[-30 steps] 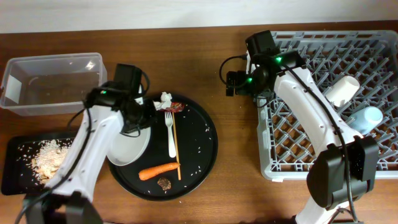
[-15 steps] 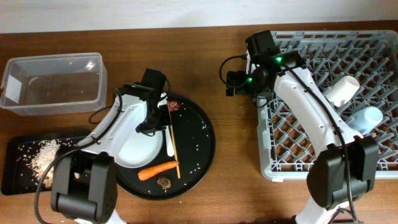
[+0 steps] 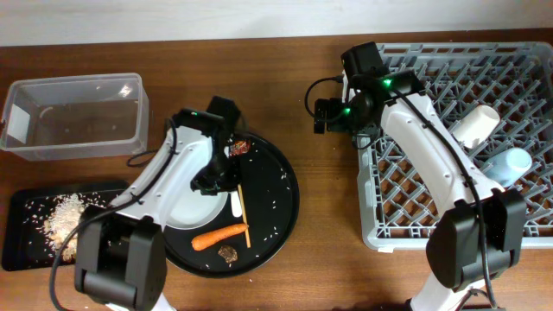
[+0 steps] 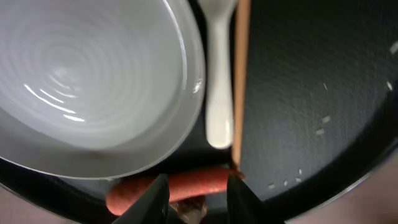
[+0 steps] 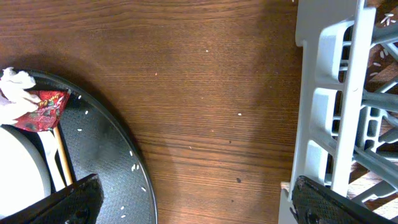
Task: Sort waste into correct bins and load items into the dishwasher rack
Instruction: 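Grasp the brown meat chunk with the left gripper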
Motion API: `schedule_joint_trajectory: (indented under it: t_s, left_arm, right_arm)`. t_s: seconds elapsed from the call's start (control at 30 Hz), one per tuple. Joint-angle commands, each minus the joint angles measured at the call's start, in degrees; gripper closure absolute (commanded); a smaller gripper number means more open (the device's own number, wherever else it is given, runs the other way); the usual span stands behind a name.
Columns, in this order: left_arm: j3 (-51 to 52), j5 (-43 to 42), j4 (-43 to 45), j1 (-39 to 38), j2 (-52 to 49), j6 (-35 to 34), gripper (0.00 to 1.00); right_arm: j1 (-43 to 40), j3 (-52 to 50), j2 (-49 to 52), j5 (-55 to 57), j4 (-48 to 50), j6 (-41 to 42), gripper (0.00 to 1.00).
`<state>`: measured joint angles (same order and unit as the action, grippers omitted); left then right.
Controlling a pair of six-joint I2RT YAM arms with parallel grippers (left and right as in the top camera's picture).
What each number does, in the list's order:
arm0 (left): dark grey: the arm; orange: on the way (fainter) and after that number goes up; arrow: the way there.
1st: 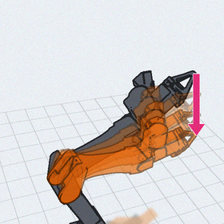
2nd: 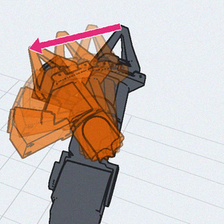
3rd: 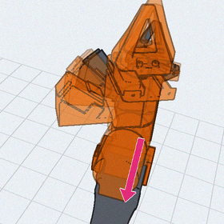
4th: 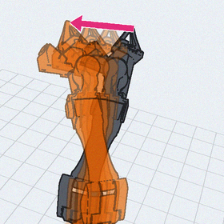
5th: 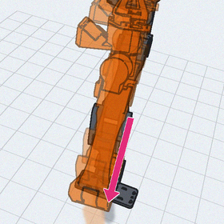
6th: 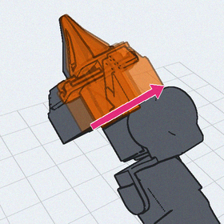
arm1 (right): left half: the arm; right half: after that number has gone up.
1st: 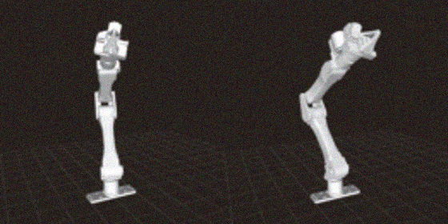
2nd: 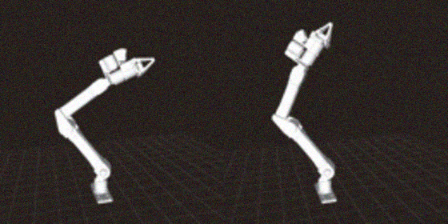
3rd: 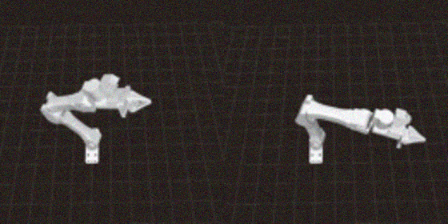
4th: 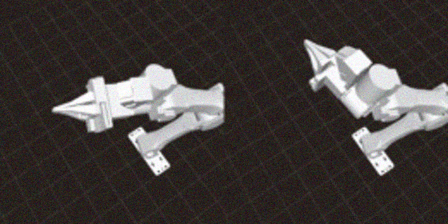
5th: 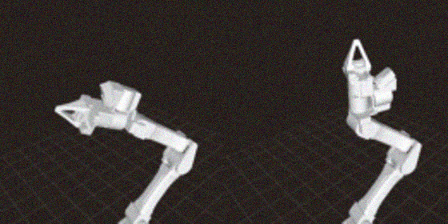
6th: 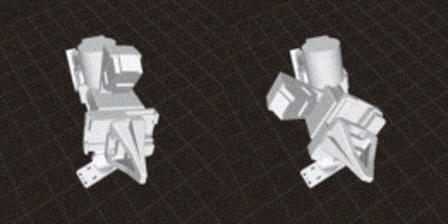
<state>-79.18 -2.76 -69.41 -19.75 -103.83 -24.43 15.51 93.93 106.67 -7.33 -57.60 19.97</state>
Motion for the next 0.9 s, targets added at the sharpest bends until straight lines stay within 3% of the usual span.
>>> schedule_joint_trajectory:
  t_s: [0.0, 0.1, 0.3, 0.33, 0.4, 0.43, 0.47, 0.63, 0.7, 0.87]
  left_arm:
    - [-0.9, -0.4, -2.4, -1.3, 5.9, -1.0, 0.7]
    - [0.7, -0.2, -7.1, -2.1, 10.1, -3.0, 0.7]
    - [15.8, -0.2, -4.5, -8.2, 22.3, -13.2, 0.67]
    - [20.3, -0.5, -2.0, -9.5, 25.7, -16.6, 0.61]
    - [26.3, -3.1, 2.0, -10.6, 29.3, -19.1, 0.38]
    - [28.2, -4.4, 3.5, -10.6, 30.0, -19.3, 0.35]
    - [31.5, -5.4, 6.4, -10.6, 30.3, -21.1, 0.22]
    - [42.4, -4.8, 19.9, -10.6, 30.1, -30.5, 0.23]
    - [46.0, -3.4, 24.5, -10.6, 30.1, -31.1, 0.32]
    - [47.0, 0.3, 25.9, -10.6, 29.9, -33.2, 0.34]
  right_arm:
    - [-0.3, 0.9, -0.5, 0.4, 0.0, 0.5, 0.01]
    - [-0.3, 0.9, -0.5, 0.4, 0.0, 0.5, 0.01]
    - [-0.3, 0.9, -0.5, 0.4, 0.0, 0.5, 0.01]
    - [-0.3, 0.9, -0.5, 0.4, 0.0, 0.5, 0.01]
    - [-0.3, 0.9, -0.5, 0.4, 0.0, 0.5, 0.01]
    - [-0.3, 0.9, -0.5, 0.4, 0.0, 0.5, 0.01]
    - [-0.3, 0.9, -0.5, 0.4, 0.0, 0.5, 0.01]
    - [-0.3, 0.9, -0.5, 0.4, 0.0, 0.5, 0.01]
    - [-0.3, 0.9, -0.5, 0.4, 0.0, 0.5, 0.01]
    - [-0.3, 0.9, -0.5, 0.4, 0.0, 0.5, 0.01]
